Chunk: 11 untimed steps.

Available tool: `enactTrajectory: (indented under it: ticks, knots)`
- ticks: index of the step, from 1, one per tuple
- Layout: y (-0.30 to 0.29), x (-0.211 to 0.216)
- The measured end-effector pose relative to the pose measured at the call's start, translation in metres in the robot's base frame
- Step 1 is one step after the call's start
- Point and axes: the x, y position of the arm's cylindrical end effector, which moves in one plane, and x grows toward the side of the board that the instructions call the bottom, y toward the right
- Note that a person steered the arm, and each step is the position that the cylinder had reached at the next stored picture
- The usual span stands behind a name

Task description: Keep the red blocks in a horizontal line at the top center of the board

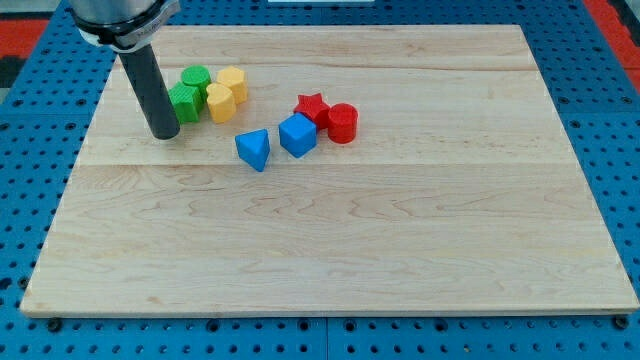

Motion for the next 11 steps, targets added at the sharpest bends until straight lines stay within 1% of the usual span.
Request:
enactTrajectory:
  ticks: [2,3,4,5,6,7,8,9,10,11]
  knots:
    - [-0.004,-0.001]
    - [-0.004,0.028]
    - [0.040,0.080]
    - [0.131,0.090]
    - [0.194,0.090]
    - [0.266,0.060]
    - [0.208,0.044]
    - [0.192,0.011]
    - [0.234,-0.034]
    - [0.277,-0.067]
